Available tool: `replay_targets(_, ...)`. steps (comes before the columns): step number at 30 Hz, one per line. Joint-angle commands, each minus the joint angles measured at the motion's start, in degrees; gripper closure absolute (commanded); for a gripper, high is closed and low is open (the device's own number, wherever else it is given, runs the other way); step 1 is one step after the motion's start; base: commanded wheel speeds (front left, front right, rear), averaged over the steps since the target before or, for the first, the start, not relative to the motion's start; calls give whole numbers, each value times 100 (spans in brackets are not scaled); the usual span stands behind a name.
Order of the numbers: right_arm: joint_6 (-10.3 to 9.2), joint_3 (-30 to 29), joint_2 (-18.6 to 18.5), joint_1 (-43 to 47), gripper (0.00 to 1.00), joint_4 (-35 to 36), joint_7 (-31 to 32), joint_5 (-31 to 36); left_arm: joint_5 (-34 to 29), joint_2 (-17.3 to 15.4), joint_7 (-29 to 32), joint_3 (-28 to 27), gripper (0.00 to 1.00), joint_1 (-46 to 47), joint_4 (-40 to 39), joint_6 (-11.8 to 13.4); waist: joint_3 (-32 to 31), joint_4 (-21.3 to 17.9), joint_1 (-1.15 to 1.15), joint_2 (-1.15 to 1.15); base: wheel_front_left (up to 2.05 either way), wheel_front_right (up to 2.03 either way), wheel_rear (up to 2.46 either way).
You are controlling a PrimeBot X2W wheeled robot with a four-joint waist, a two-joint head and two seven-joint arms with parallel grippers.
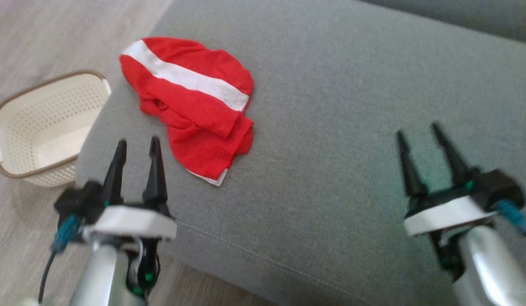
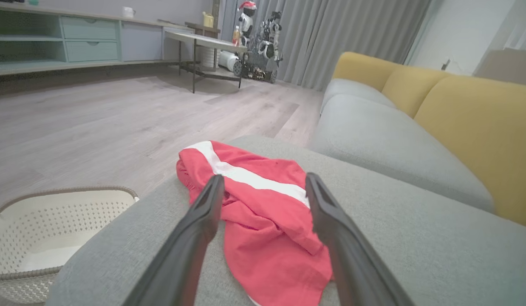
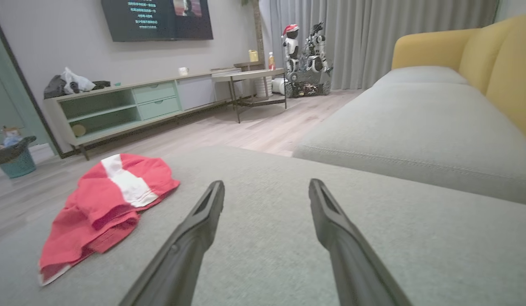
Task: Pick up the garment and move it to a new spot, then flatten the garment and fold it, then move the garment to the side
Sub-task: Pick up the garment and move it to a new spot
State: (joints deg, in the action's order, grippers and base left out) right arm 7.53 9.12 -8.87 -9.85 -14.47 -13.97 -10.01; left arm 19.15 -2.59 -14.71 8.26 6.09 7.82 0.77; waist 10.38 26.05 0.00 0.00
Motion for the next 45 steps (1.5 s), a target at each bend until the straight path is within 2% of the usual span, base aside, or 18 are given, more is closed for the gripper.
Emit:
replay_targets(1,-4,-66,-134,-276,0,360,78,53,-153,-29,-29,-255,0,537,85,-75,281,-151,0,0,0,0,0)
replay_targets(3,-4,-157,-166,-304,0,449,120,74,-221,-29,-29,-262,0,681,265,-109,350,-179,0,0,0,0,0)
replay_targets(8,-4,-466,-315,-420,0,915,370,117,-459,-169,-23,-224,0,1477,1344,-247,712,-337,0,0,0,0,0)
replay_targets(17,-4,-596,-492,-424,0,1478,696,134,-541,-416,134,-178,0,2912,2838,-337,1243,-535,0,0,0,0,0)
replay_targets(24,-4,-554,-534,-526,0,1671,786,127,-640,-558,313,47,0,3732,3867,-507,1562,-734,0,0,0,0,0)
replay_targets(32,-4,-545,-488,-626,0,1610,729,112,-697,-629,805,228,0,4145,4837,-541,1650,-906,0,0,0,0,0)
replay_targets(33,-4,-541,-478,-632,0,1592,717,109,-682,-626,861,240,53,4170,4934,-556,1647,-924,0,0,0,0,0)
replay_targets(34,-4,-530,-468,-640,0,1571,703,106,-668,-630,886,249,100,4192,5012,-571,1639,-945,0,0,0,0,0)
replay_targets(45,-4,-461,-278,-683,0,1164,431,51,-659,-566,557,485,100,4102,5323,-690,1172,-1204,0,0,0,0,0)
